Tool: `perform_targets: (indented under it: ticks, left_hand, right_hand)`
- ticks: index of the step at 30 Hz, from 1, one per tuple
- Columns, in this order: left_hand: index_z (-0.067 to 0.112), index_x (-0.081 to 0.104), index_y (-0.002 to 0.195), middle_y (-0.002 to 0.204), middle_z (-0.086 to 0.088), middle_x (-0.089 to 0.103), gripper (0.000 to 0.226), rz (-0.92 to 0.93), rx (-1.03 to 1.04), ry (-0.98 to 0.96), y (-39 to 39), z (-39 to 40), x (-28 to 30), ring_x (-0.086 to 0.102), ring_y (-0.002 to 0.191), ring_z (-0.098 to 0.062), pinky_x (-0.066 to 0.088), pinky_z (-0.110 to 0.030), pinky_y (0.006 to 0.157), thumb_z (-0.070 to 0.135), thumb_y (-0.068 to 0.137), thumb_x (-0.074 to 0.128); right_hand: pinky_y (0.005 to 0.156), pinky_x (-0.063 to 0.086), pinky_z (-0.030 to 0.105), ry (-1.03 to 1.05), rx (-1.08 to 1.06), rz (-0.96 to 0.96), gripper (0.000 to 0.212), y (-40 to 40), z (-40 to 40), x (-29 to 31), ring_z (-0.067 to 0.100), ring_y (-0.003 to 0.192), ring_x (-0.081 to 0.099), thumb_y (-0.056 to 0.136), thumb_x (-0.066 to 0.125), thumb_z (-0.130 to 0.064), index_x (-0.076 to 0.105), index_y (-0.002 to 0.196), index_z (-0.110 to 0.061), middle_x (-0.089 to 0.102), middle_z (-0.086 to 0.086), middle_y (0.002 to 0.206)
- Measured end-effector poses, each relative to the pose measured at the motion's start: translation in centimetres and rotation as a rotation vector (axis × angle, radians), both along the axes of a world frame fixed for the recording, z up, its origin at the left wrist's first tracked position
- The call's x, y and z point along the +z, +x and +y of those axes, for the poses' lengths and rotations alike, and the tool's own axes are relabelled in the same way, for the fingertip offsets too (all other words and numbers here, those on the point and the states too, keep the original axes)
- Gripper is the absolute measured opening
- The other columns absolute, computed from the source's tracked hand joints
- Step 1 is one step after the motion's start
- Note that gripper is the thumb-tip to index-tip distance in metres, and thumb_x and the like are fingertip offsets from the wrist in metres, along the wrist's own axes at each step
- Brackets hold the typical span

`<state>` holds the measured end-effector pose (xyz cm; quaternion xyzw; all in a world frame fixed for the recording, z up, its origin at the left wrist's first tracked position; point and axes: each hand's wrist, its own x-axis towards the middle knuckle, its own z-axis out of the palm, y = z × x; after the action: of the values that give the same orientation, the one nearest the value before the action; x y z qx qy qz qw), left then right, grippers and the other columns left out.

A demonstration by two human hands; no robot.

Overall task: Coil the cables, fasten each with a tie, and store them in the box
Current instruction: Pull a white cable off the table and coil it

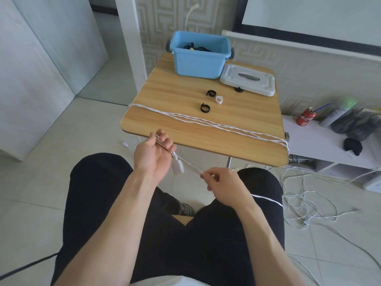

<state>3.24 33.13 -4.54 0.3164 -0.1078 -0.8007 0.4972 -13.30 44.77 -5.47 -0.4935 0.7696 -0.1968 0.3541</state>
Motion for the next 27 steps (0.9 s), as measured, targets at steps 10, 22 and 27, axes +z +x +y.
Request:
perform_targets:
  ticks: [10,22,27]
  left_hand:
    - [0.005,0.053,0.097,0.073,-0.006,0.063,0.02,-0.792,-0.131,-0.336,0.0,1.0,-0.2,0.064,0.064,-0.017,0.055,-0.024,0.063,0.014,0.108,0.039]
    - [0.007,0.048,0.088,0.085,-0.007,0.055,0.022,0.005,0.248,0.08,-0.2,-0.3,-0.1,0.066,0.075,-0.019,0.056,-0.034,0.082,0.004,0.107,0.038]
    - [0.007,0.056,0.092,0.085,-0.004,0.066,0.023,-0.617,-0.076,-0.234,-0.9,1.1,-0.6,0.072,0.08,-0.017,0.055,-0.027,0.077,0.019,0.107,0.044]
  right_hand:
    - [0.07,0.051,0.021,0.112,0.369,-0.042,0.03,2.8,1.4,4.4,-0.003,0.072,0.064,0.098,0.061,-0.032,0.074,0.072,-0.042,0.069,-0.021,0.074]
    - [0.072,0.06,0.024,0.135,0.325,0.114,0.015,-0.1,1.3,6.4,0.009,0.079,0.072,0.085,0.066,-0.019,0.077,0.075,-0.022,0.074,-0.015,0.082]
    - [0.072,0.054,0.016,0.061,0.372,0.034,0.013,1.4,1.1,4.5,0.001,0.08,0.068,0.09,0.068,-0.025,0.08,0.085,-0.022,0.073,-0.016,0.086]
